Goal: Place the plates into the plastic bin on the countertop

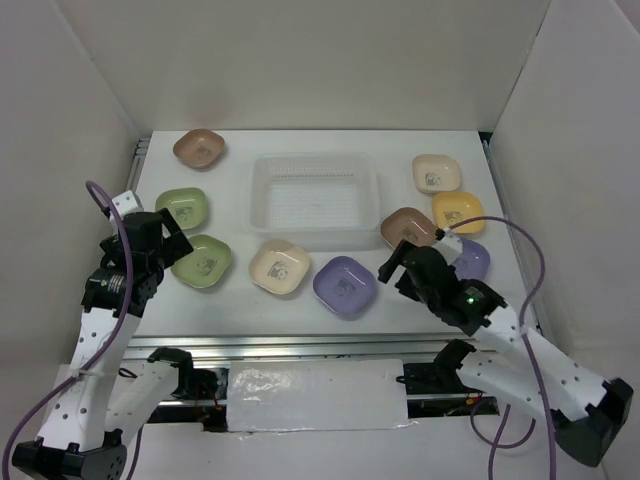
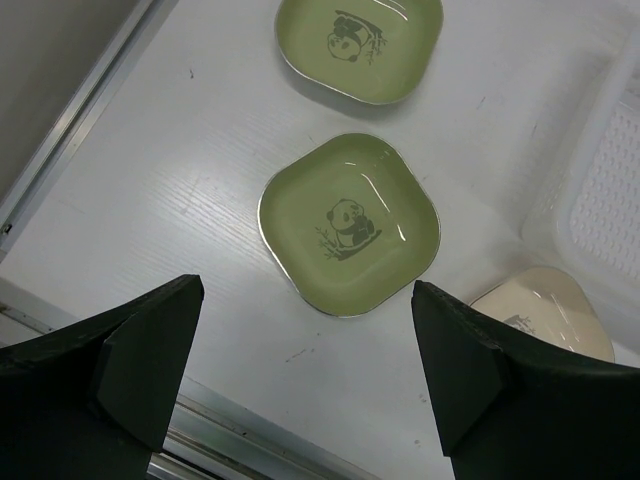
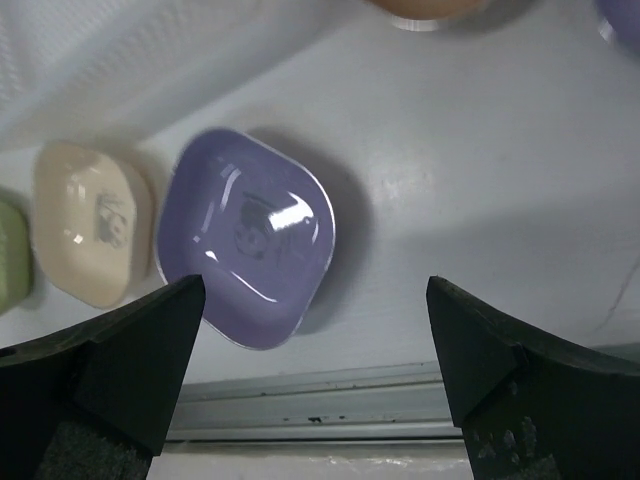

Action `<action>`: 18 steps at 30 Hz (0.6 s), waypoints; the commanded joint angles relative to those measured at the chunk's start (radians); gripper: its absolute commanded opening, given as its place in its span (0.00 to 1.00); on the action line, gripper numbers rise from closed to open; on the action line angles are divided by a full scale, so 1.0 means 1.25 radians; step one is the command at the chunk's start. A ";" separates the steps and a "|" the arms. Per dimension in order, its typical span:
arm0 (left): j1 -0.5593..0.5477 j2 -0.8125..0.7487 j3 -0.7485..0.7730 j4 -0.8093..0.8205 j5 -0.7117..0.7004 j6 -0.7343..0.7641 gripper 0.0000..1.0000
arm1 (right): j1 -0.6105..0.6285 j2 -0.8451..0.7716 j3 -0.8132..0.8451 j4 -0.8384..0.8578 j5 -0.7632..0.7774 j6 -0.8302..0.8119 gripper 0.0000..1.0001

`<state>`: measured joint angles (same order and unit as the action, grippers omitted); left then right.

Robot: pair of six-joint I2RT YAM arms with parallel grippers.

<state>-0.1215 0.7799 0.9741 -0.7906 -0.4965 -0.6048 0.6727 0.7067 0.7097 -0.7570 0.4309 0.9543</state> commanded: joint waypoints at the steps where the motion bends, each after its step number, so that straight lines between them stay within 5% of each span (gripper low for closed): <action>1: -0.007 -0.003 -0.006 0.032 0.017 0.019 0.99 | 0.069 0.060 -0.072 0.110 0.021 0.171 1.00; 12: -0.014 -0.010 -0.010 0.041 0.043 0.031 0.99 | 0.129 0.481 -0.054 0.251 0.052 0.272 0.89; 18: -0.017 -0.016 -0.010 0.043 0.044 0.033 0.99 | 0.159 0.501 -0.085 0.280 0.061 0.307 0.55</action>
<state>-0.1394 0.7723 0.9611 -0.7792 -0.4473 -0.5789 0.8421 1.3373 0.6144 -0.4530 0.4606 1.2755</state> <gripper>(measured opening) 0.993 0.604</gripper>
